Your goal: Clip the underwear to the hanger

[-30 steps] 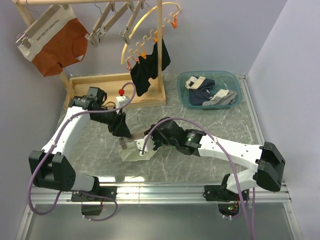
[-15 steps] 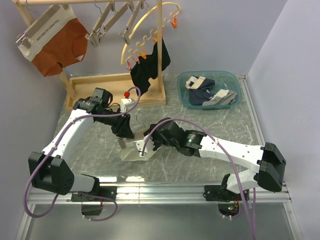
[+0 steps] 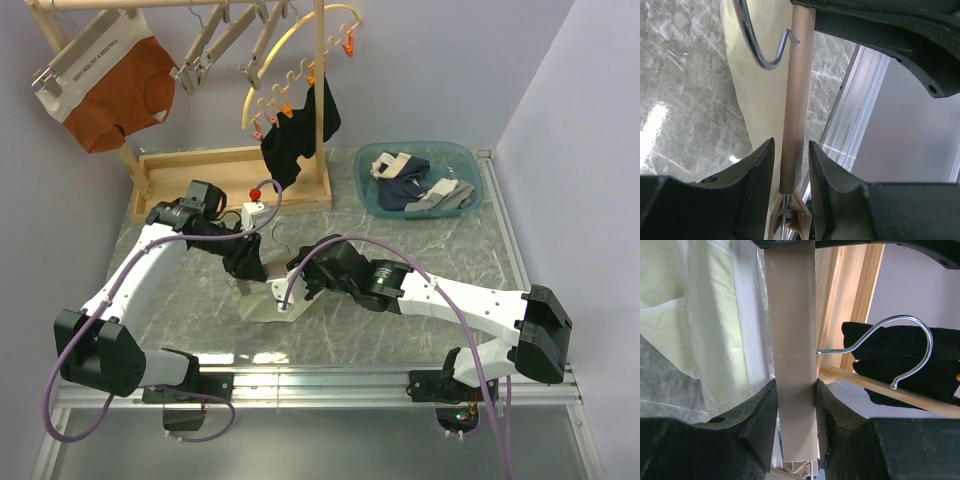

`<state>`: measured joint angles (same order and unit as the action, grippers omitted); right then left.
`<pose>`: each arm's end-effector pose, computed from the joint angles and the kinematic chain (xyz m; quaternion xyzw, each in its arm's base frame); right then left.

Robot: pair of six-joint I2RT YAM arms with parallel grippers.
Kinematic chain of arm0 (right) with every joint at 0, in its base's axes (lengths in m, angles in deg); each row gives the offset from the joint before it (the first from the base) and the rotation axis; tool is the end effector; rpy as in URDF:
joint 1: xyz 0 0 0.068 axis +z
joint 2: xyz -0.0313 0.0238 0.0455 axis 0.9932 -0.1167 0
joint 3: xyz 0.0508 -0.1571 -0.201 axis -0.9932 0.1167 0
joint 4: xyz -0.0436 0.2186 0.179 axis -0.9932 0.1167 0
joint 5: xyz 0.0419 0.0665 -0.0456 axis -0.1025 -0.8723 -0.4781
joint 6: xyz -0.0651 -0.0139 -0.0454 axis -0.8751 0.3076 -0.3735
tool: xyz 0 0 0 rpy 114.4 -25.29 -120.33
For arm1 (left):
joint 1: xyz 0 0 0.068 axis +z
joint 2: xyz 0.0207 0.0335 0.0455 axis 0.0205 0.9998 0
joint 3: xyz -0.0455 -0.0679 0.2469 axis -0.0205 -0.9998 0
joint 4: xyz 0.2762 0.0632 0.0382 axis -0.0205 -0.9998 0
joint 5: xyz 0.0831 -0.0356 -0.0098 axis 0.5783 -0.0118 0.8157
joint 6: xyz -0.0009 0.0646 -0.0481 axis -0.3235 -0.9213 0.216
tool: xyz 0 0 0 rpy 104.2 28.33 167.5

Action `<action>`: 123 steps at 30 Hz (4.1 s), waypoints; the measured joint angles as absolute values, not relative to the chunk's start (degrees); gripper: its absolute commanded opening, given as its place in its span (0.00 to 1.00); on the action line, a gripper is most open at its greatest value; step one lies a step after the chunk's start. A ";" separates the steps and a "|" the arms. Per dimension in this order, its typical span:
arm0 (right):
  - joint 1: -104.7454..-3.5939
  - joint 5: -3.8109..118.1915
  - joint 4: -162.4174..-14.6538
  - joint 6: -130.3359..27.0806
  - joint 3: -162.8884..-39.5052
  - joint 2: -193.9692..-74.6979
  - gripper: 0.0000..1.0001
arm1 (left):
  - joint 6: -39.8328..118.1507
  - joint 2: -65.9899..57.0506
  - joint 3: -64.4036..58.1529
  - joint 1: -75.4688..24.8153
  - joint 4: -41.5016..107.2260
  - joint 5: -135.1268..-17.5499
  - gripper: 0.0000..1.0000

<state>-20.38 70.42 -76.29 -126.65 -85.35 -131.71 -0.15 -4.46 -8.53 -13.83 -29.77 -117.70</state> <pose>0.1735 0.3244 0.2545 -0.7835 0.3822 -0.0650 0.4855 0.2529 -0.1226 0.2635 0.3959 0.8038 -0.3920 0.2088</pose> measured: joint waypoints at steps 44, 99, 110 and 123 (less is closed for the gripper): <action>-31.20 70.74 -72.62 -112.18 -85.99 -122.48 1.00 | 12.81 13.42 47.79 20.61 -34.52 -91.74 0.00; -31.48 69.67 -72.31 -109.23 -86.03 -125.85 1.00 | 40.88 36.06 66.00 20.70 9.85 -108.00 0.00; -31.51 69.67 -70.59 -108.11 -88.72 -127.97 1.00 | 43.26 39.56 66.39 20.70 14.42 -108.94 0.01; -31.51 69.69 -69.71 -107.33 -89.33 -128.56 1.00 | 44.38 39.98 66.37 20.83 15.40 -108.50 0.43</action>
